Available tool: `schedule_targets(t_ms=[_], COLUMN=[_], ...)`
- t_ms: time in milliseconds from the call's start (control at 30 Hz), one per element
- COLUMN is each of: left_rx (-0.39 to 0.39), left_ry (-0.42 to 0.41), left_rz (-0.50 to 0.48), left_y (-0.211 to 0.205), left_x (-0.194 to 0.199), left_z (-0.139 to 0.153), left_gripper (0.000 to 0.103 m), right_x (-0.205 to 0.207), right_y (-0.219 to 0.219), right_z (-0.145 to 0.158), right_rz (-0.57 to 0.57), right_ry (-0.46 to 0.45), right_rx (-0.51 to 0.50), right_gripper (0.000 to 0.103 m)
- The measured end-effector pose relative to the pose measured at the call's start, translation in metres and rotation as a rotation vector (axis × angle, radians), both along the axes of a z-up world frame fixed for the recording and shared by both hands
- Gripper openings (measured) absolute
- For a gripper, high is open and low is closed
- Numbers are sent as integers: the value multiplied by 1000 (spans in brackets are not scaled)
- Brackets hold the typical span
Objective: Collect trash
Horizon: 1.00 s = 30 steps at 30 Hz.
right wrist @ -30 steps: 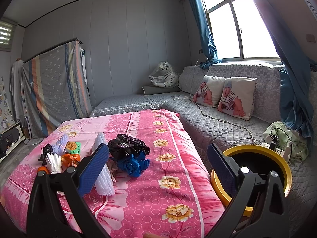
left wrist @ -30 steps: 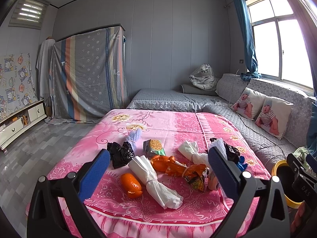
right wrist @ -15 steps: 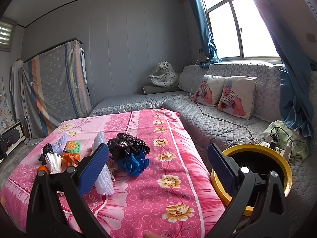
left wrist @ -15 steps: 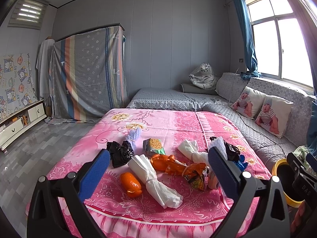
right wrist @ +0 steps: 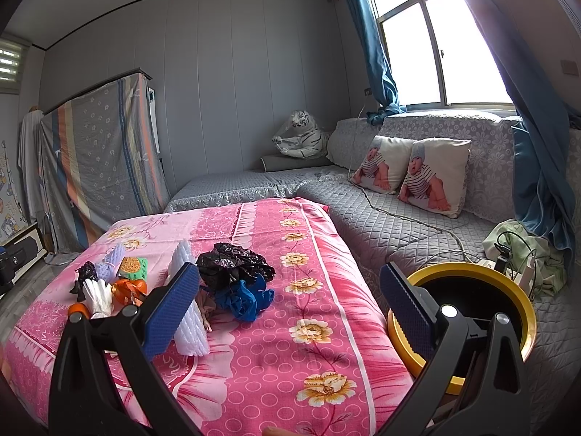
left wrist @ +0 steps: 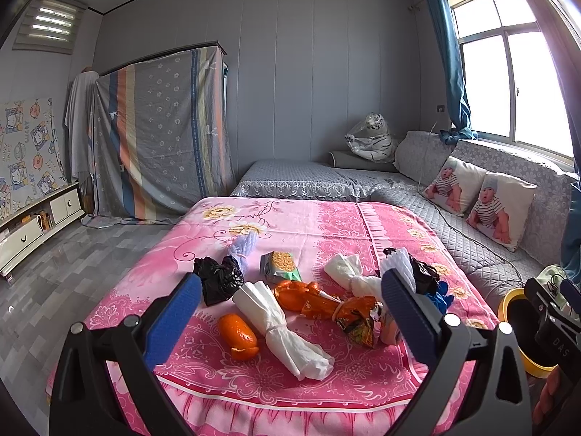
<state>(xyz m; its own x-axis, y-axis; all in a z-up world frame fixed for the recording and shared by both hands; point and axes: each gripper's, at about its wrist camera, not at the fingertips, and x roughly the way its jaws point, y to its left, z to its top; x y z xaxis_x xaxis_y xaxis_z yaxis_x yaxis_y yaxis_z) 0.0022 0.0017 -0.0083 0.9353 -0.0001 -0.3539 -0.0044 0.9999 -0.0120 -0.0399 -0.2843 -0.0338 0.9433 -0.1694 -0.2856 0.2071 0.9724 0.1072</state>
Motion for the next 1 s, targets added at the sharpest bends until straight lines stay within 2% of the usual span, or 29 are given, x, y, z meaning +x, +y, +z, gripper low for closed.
schedule_targets(t_ms=[467,533,600,667,800,900,1000], left_rx=[5,-6,-49,-81,-20,23,14], left_ry=[-10,11,49,84,112,153,211], left_rz=[17,-17,-86,-90,-72,-73,-59], left_y=[9,18,31,45,62,71,84], left_x=[5,13,22,31,43,53,68], left_z=[-3,-4,-9,-16,-32,-44,-55], left_gripper=[96,96,96,96,96,96,96], right_x=[2,5,11,18,35,54,71], right_y=[-1,0,3,4,10,19,31], right_z=[-1,-3,-9,-14,-16,-22,-28], right_rz=[-2,4,8,21,69,166,248], right_ry=[6,11,16,33,86,147,203], right_rx=[-9,-25,-35,-39,-42,-42,-53], right_gripper=[95,95,95,95,95,95,95])
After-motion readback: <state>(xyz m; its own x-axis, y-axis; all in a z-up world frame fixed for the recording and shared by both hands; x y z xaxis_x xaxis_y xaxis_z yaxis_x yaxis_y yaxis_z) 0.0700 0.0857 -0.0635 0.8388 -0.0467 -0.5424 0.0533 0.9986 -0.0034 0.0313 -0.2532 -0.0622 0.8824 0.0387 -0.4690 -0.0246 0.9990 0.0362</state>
